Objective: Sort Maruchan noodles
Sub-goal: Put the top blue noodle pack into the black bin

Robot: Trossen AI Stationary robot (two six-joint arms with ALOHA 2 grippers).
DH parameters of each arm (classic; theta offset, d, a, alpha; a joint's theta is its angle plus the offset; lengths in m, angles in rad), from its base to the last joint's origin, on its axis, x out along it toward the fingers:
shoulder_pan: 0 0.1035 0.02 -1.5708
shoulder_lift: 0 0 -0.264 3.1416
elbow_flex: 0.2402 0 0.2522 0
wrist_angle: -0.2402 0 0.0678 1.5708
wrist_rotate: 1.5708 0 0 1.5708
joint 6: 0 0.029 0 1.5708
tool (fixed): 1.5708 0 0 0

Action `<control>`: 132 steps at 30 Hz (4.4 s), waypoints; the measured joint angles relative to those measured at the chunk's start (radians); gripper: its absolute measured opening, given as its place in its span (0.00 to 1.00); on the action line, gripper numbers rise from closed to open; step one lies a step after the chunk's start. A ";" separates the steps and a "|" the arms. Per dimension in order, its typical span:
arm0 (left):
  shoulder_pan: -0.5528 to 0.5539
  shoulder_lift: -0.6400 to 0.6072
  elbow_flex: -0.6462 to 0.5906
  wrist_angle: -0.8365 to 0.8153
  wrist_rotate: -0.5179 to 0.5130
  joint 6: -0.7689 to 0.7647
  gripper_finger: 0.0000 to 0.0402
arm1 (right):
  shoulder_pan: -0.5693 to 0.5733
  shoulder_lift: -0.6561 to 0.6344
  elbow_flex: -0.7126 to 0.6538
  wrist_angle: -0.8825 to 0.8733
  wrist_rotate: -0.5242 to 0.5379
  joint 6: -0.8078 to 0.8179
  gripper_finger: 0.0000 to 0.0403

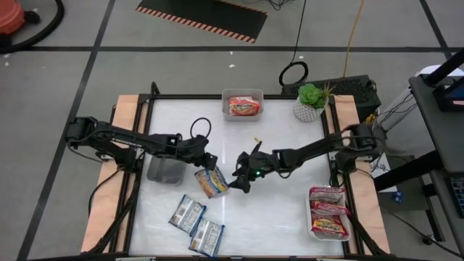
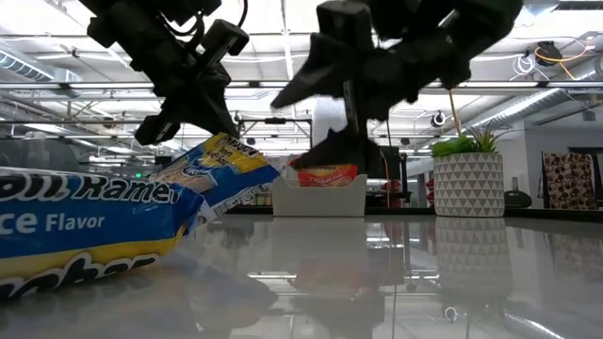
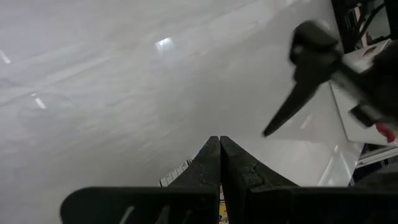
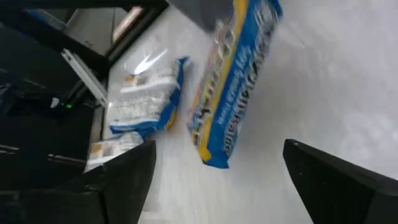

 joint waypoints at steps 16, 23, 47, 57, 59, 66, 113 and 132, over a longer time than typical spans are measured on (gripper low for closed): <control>-0.006 0.000 0.000 0.004 -0.006 -0.023 0.00 | 0.000 0.211 0.250 -0.054 -0.013 -0.043 0.86; -0.025 0.000 0.000 -0.005 -0.007 -0.024 0.00 | -0.017 0.245 0.310 -0.168 0.092 -0.003 0.84; -0.033 0.000 0.000 0.005 -0.008 -0.017 0.00 | -0.069 0.243 0.310 -0.119 0.056 0.090 0.63; -0.033 0.000 0.000 0.009 -0.017 -0.058 0.00 | -0.063 0.243 0.273 -0.094 0.031 0.216 0.68; -0.033 0.000 0.000 0.010 -0.023 -0.070 0.00 | -0.063 0.243 0.259 -0.081 0.023 0.246 0.71; -0.033 0.000 0.000 0.039 -0.041 -0.088 0.00 | -0.057 0.243 0.208 0.073 -0.003 0.259 0.73; -0.020 -0.302 0.000 0.110 0.154 0.178 0.60 | -0.109 -0.040 0.188 -0.034 -0.365 0.189 0.28; 0.003 -0.291 0.000 0.144 0.335 0.060 0.61 | -0.116 -0.395 0.188 -0.471 -0.671 0.457 0.28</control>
